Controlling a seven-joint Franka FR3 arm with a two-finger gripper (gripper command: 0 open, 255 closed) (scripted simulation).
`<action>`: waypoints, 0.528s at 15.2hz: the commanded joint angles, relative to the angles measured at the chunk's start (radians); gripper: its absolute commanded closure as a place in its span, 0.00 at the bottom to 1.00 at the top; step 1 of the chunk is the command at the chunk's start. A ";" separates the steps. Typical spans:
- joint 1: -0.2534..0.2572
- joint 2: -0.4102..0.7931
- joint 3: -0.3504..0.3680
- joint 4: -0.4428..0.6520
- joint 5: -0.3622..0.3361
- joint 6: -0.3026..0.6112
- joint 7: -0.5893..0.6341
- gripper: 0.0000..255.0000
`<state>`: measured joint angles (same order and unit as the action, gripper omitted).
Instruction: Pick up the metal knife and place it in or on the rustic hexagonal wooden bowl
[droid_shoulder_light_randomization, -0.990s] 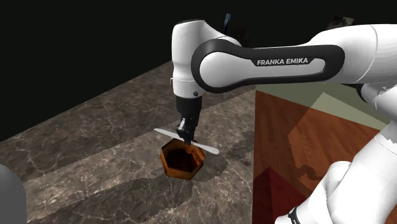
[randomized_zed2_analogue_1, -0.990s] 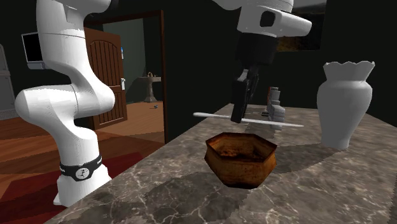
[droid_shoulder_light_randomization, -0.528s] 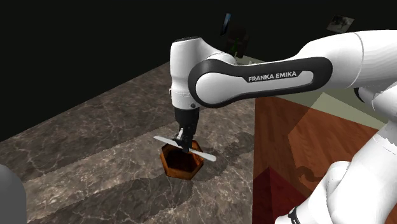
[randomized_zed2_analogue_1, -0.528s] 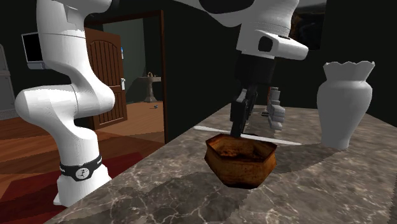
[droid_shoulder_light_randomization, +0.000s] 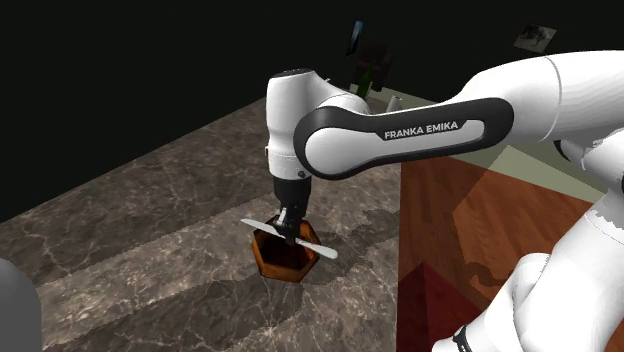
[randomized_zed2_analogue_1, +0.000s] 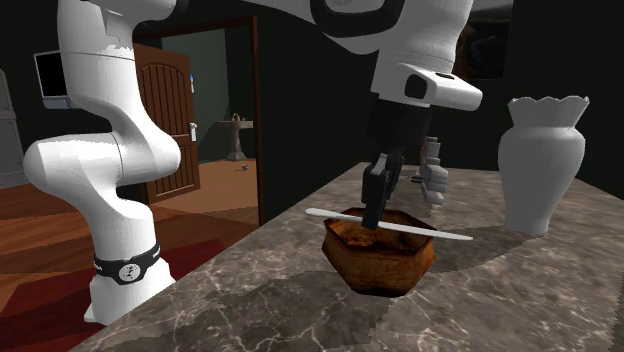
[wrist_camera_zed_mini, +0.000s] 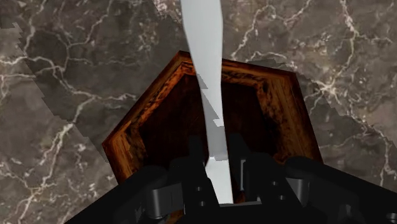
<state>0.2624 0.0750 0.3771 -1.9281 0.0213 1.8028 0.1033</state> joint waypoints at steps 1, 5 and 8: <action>0.000 0.001 0.000 -0.001 0.000 0.000 0.000 1.00; 0.000 0.002 0.000 -0.001 0.000 0.000 0.000 0.00; 0.000 0.001 0.000 -0.001 0.000 0.000 0.000 0.00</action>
<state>0.2621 0.0764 0.3768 -1.9295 0.0211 1.8033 0.1030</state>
